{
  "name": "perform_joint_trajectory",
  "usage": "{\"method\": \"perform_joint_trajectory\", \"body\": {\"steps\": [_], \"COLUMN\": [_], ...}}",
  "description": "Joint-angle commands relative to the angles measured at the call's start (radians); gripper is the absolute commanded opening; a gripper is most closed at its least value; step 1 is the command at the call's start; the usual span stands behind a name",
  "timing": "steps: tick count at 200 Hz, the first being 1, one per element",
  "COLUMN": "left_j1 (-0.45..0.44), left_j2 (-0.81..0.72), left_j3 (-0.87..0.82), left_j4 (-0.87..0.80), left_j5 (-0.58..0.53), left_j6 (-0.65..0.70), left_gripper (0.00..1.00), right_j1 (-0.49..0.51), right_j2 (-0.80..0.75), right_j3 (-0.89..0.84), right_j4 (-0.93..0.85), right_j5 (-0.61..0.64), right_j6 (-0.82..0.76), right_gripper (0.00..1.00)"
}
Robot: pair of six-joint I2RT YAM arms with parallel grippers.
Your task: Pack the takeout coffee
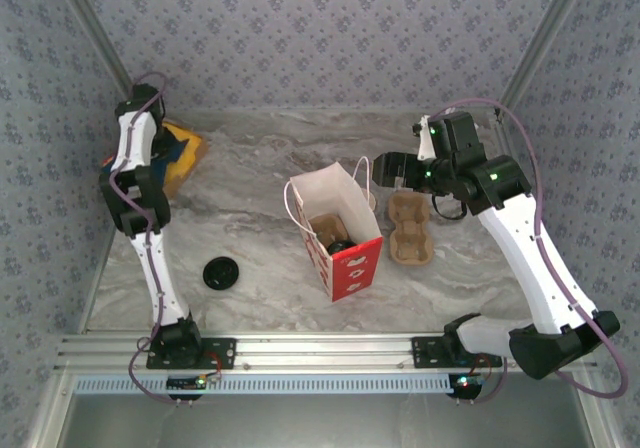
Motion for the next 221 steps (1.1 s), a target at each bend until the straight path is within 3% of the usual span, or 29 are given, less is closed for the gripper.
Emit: {"method": "perform_joint_trajectory", "body": {"steps": [1, 60, 98, 173, 221], "left_j1": [0.002, -0.029, -0.136, -0.505, -0.815], "left_j2": [-0.103, -0.242, -0.375, -0.712, -0.847], "left_j3": [0.019, 0.0, -0.038, -0.183, -0.216], "left_j4": [-0.056, -0.109, -0.139, -0.053, 0.042], "left_j5": [-0.01, 0.038, 0.054, 0.084, -0.013], "left_j6": [-0.018, -0.033, -0.008, -0.037, -0.085], "left_gripper": [0.0, 0.0, 0.0, 0.0, 0.0], "right_j1": [0.004, 0.003, 0.0, -0.008, -0.008], "right_j2": [-0.01, -0.03, -0.051, -0.142, -0.216], "right_j3": [0.002, -0.021, -0.039, -0.092, -0.137], "right_j4": [0.0, 0.026, 0.04, 0.035, 0.024], "right_j5": [-0.01, -0.031, -0.04, -0.048, -0.052], "right_j6": [-0.015, -0.021, -0.023, -0.025, -0.001], "right_gripper": [1.0, 1.0, 1.0, 1.0, 1.0]}}
